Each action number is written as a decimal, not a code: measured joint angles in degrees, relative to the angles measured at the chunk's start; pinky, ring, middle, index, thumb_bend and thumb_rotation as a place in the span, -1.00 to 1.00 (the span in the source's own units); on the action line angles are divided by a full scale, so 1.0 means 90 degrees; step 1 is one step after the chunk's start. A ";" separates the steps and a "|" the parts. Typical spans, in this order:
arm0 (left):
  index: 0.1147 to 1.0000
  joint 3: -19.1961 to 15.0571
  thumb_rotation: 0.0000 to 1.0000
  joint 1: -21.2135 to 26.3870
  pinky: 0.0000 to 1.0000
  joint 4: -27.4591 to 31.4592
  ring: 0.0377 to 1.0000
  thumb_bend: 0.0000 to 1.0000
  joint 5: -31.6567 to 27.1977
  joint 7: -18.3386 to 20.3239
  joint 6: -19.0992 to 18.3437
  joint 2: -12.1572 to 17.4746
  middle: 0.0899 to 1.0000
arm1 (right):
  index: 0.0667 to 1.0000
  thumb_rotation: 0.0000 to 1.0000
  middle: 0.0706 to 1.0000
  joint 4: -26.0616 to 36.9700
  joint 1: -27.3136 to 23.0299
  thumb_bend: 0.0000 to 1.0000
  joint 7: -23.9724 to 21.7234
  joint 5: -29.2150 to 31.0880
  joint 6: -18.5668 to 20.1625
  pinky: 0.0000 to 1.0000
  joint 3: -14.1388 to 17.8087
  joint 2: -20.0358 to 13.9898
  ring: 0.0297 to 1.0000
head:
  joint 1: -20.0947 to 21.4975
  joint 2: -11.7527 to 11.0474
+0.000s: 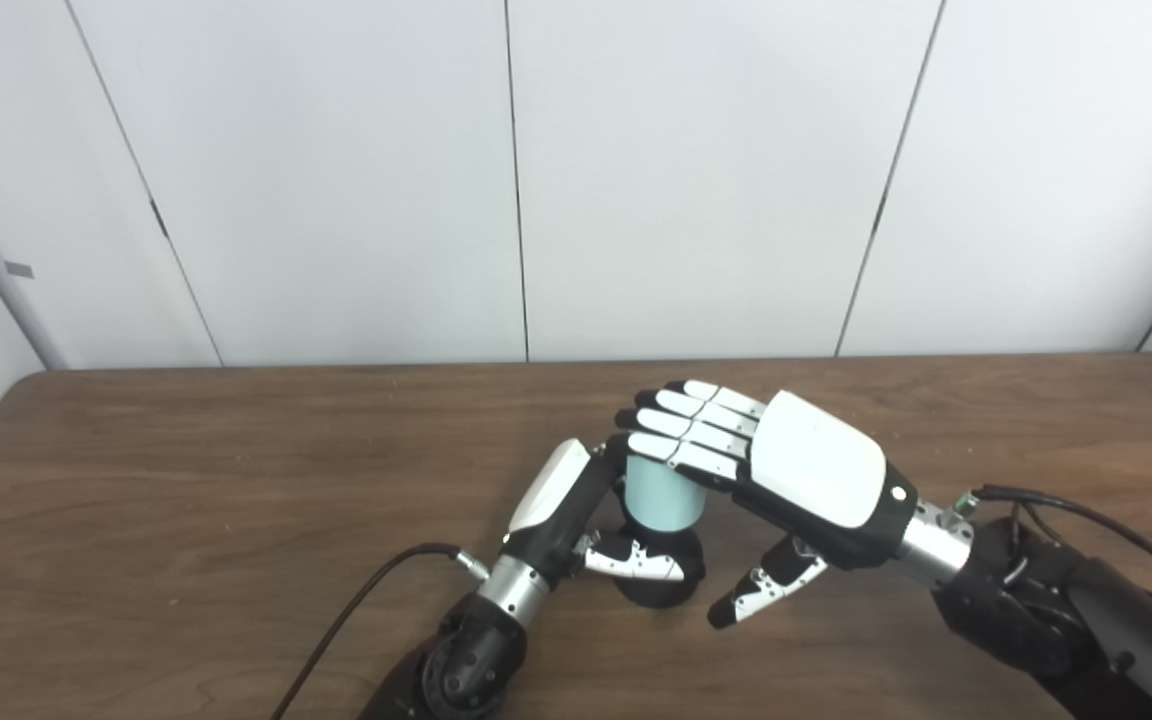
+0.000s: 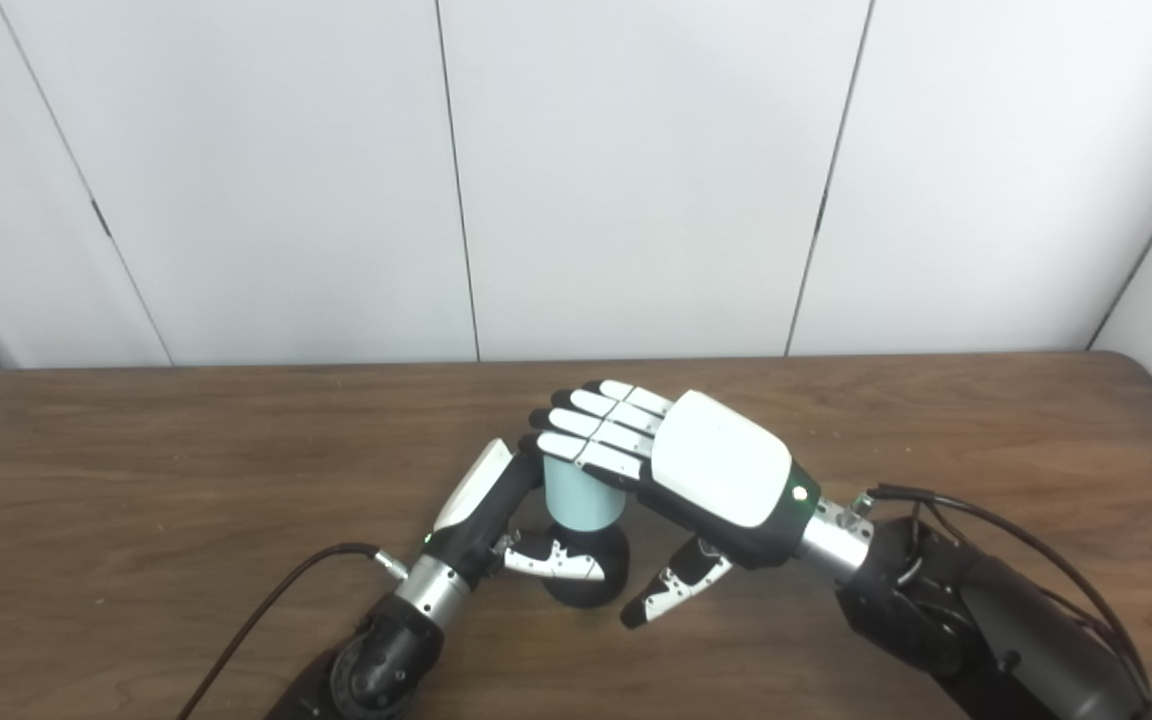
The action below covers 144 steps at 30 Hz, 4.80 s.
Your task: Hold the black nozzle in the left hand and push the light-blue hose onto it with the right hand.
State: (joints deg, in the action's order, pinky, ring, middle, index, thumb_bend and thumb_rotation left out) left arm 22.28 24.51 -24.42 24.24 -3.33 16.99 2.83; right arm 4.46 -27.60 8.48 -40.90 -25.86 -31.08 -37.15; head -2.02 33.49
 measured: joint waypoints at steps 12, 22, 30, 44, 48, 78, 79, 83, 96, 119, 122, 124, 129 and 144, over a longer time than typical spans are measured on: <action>-0.15 -0.0002 -0.85 -0.0035 -0.39 0.0051 -0.26 0.02 0.0006 0.0008 -0.0030 0.0000 -0.11 | 0.81 -0.52 0.82 0.0017 0.0030 0.47 0.0123 -0.0248 0.0001 0.81 -0.0026 -0.0002 0.84 | -0.0010 0.0049; -0.15 -0.0003 -0.85 -0.0070 -0.38 0.0105 -0.24 0.02 0.0008 0.0018 -0.0041 0.0012 -0.11 | 0.81 -0.49 0.82 0.0028 -0.0067 0.42 0.0138 -0.0184 0.0012 0.78 -0.0233 -0.0114 0.84 | 0.0000 0.0068; -0.15 -0.0004 -0.85 -0.0079 -0.36 0.0125 -0.21 0.02 0.0007 0.0048 -0.0042 0.0016 -0.11 | 0.80 -0.48 0.80 0.0010 -0.0180 0.42 0.0072 0.0086 0.0017 0.76 -0.0377 -0.0204 0.81 | 0.0000 0.0166; -0.15 -0.0005 -0.85 -0.0082 -0.33 0.0120 -0.21 0.02 0.0007 0.0046 -0.0042 0.0027 -0.11 | 0.80 -0.50 0.80 -0.0098 -0.0278 0.41 0.0131 0.0148 0.0015 0.75 -0.0531 -0.0236 0.82 | -0.0010 0.0195; -0.15 -0.0004 -0.85 -0.0084 -0.33 0.0122 -0.22 0.02 0.0007 0.0046 -0.0046 0.0029 -0.11 | 0.80 -0.51 0.80 -0.0129 -0.0294 0.41 0.0167 0.0147 0.0010 0.75 -0.0554 -0.0236 0.82 | -0.0010 0.0205; -0.15 0.0001 -0.85 -0.0103 -0.34 0.0157 -0.21 0.02 0.0008 0.0057 -0.0060 0.0037 -0.11 | 0.79 -0.52 0.81 -0.0368 -0.0206 0.42 0.0423 0.0076 -0.0002 0.79 -0.0765 -0.0199 0.83 | 0.0000 0.0234; -0.15 0.0002 -0.85 -0.0103 -0.34 0.0157 -0.21 0.02 0.0008 0.0057 -0.0060 0.0037 -0.11 | 0.79 -0.52 0.81 -0.0367 -0.0206 0.42 0.0423 0.0069 -0.0002 0.79 -0.0762 -0.0199 0.83 | 0.0000 0.0234; -0.15 0.0002 -0.85 -0.0103 -0.34 0.0157 -0.22 0.02 0.0008 0.0058 -0.0060 0.0036 -0.11 | 0.79 -0.52 0.81 -0.0358 -0.0201 0.41 0.0423 -0.0008 -0.0002 0.79 -0.0737 -0.0199 0.84 | -0.0010 0.0244; -0.15 0.0024 -0.85 -0.0100 -0.33 0.0162 -0.19 0.02 0.0008 0.0060 -0.0061 0.0033 -0.10 | 1.00 -0.38 1.00 -0.0173 0.0078 0.53 0.0487 -0.0382 -0.0004 1.00 -0.0416 -0.0201 1.00 | -0.0010 0.0225; -0.15 0.0067 -0.85 -0.0141 -0.28 0.0278 -0.17 0.02 0.0021 0.0030 -0.0086 0.0106 -0.11 | 1.00 0.66 1.00 -0.0204 0.1588 1.00 0.1712 0.0724 0.0098 1.00 0.2271 0.1562 1.00 | -0.0049 0.0234; -0.15 0.0072 -0.83 -0.0144 -0.20 0.0281 -0.10 0.02 0.0017 0.0068 -0.0083 0.0119 -0.06 | 1.00 0.64 1.00 -0.0331 0.1786 0.97 0.1550 0.1039 0.0076 1.00 0.2388 0.1692 1.00 | -0.0049 0.0234; -0.14 0.0071 -0.82 -0.0151 -0.11 0.0303 0.01 0.03 -0.0026 0.0141 -0.0064 0.0134 0.09 | 1.00 0.63 1.00 -0.0390 0.1910 0.94 0.1457 0.1265 0.0072 1.00 0.2446 0.1793 1.00 | -0.0058 0.0244; 0.80 0.0078 -0.12 -0.0268 0.43 0.0543 0.60 0.82 -0.0170 0.0660 -0.0117 0.0341 0.72 | 1.00 0.61 1.00 -0.0501 0.2280 0.93 0.1240 0.1794 0.0064 1.00 0.2590 0.2104 1.00 | -0.0088 0.0244; 1.00 -0.1376 0.38 -0.0860 0.88 0.1149 1.00 1.00 -0.1904 0.0862 0.0825 0.0491 1.00 | 1.00 0.68 1.00 -0.0761 0.2369 0.84 0.0296 0.3289 0.0558 0.99 0.3233 0.2762 1.00 | -0.0029 0.0225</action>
State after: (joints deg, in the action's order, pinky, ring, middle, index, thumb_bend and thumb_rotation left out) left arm 9.89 16.76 -14.08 7.11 4.43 24.41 7.25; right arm -2.38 -6.27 11.14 -11.29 -20.83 -1.99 -12.29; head -2.28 35.51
